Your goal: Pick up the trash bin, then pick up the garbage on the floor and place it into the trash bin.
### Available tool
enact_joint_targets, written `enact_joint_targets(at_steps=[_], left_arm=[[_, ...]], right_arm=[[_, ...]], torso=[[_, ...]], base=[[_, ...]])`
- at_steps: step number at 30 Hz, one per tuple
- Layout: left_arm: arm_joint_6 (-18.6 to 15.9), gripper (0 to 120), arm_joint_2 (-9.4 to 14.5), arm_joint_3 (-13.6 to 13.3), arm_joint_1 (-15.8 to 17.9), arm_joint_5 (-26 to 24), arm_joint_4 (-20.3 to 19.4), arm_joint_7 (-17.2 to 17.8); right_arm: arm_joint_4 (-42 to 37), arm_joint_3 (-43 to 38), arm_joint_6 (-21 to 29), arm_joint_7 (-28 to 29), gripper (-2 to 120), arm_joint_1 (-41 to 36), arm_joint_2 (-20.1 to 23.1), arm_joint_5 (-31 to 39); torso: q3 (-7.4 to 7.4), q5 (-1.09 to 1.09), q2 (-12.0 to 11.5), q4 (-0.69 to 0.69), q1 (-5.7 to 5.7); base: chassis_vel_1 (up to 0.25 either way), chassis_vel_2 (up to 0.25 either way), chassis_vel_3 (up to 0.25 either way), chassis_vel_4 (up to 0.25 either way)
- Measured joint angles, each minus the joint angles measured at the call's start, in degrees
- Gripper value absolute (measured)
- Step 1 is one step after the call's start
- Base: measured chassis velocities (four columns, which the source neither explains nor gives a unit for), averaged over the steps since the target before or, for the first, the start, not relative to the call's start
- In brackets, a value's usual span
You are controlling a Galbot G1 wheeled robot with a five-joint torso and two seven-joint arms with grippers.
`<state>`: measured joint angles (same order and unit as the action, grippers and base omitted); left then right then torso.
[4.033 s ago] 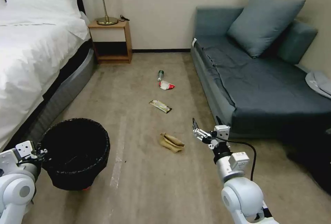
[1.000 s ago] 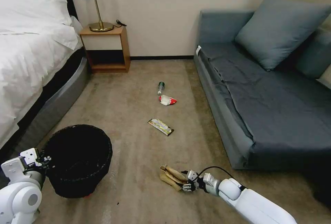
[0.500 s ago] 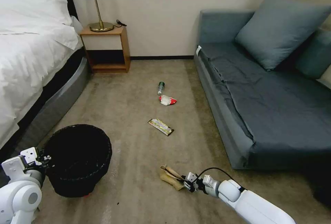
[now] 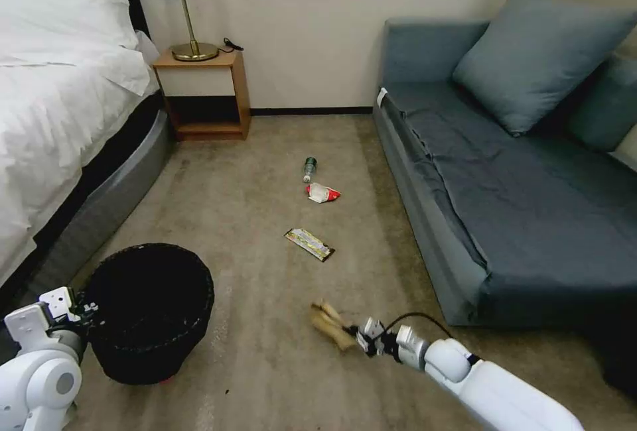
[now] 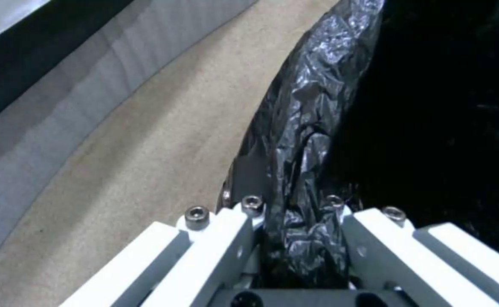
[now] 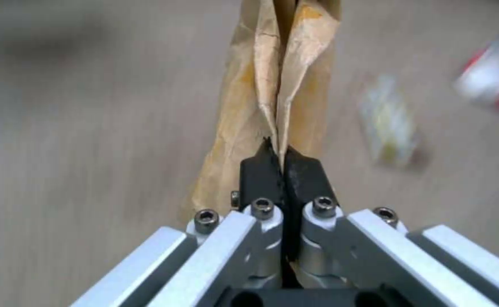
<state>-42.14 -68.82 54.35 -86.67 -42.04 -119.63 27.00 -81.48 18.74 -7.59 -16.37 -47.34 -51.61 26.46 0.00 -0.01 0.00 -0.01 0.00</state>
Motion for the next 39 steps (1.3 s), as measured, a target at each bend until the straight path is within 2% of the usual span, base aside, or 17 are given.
enact_joint_targets(at_steps=[3,5,7,9,10,13,20,24,25,28,33,37,39], left_arm=[[0.0,2,0.1,-0.5,0.3,0.0,-0.6,0.0],[0.0,2,0.1,-0.6,0.4,0.0,-0.8,0.0],[0.0,2,-0.1,-1.0,0.6,0.0,-1.3,0.1],[0.0,2,-0.2,-1.4,0.7,0.0,-1.8,0.2],[0.0,2,-0.2,-1.4,0.7,0.0,-1.8,0.2],[0.0,2,-0.4,-2.0,0.7,-0.5,-2.7,0.1],[0.0,2,-0.7,-2.5,0.8,-1.0,-3.5,0.2],[0.0,2,-1.1,-3.3,0.4,-2.2,-5.6,0.2],[0.0,2,-1.1,-3.3,0.4,-2.2,-5.6,0.2],[0.0,2,-1.3,-3.5,-0.1,-2.5,-6.8,0.3],[0.0,2,-1.4,-3.7,-0.2,-2.6,-6.8,0.2],[0.0,2,-1.4,-4.0,0.2,-2.6,-6.4,0.2],[0.0,2,-1.4,-4.1,0.3,-2.6,-6.4,0.2]], right_arm=[[-13.2,-0.2,4.3,3.3,0,4.4,1.9,6.3],[-16.1,0.1,5.5,4.1,0,5.7,2.1,7.7],[-24.2,2.6,10.1,7.7,0,9.8,1.8,13.5],[-28.8,6.8,12.7,12.2,0,13.5,0.5,18.4],[-28.8,6.8,12.7,12.2,0,13.5,0.5,18.4],[-31.6,14.8,14.5,18.4,0,18.0,-2.1,23.7],[-31.2,21.9,15.0,22.8,0,21.6,-5.4,27.4],[-24.3,30.7,14.9,25.8,0,26.8,-14.1,28.1],[-24.3,30.7,14.9,25.8,0,26.8,-14.1,28.1],[-19.4,34.1,14.6,26.2,0,29.0,-18.9,27.6],[-16.3,35.8,14.8,26.4,1,30.2,-19.7,25.2],[-15.3,36.2,15.1,27.2,20,29.6,-19.5,22.9],[-15.2,36.1,15.1,27.2,22,29.6,-19.5,22.7]], torso=[[0.00,0.00,0.0,0.01,0.00],[0.00,-0.01,0.0,0.02,0.00],[0.00,-0.01,0.0,0.01,0.00],[0.00,-0.02,0.0,0.00,0.00],[0.00,-0.02,0.0,0.00,0.00],[0.00,0.00,0.0,0.01,0.00],[0.00,-0.02,0.0,0.01,0.00],[0.00,0.00,0.0,0.02,0.00],[0.00,0.00,0.0,0.02,0.00],[0.00,0.00,0.0,0.02,0.00],[0.00,-0.01,0.0,0.01,0.00],[0.00,0.00,0.0,0.00,0.00],[0.00,0.00,0.0,0.00,0.00]], base=[[0.000,0.000,0.000,0.000],[0.000,0.000,0.000,0.000],[0.000,0.000,0.000,0.000],[0.000,0.000,0.000,0.000],[0.000,0.000,0.000,0.000],[0.000,0.000,0.000,0.000],[0.000,0.000,0.000,0.000],[0.000,0.000,0.000,0.000],[0.000,0.000,0.000,0.000],[0.000,0.000,0.000,0.000],[0.000,0.000,0.000,0.000],[0.000,0.000,0.000,0.000],[0.000,0.000,0.000,0.000]])
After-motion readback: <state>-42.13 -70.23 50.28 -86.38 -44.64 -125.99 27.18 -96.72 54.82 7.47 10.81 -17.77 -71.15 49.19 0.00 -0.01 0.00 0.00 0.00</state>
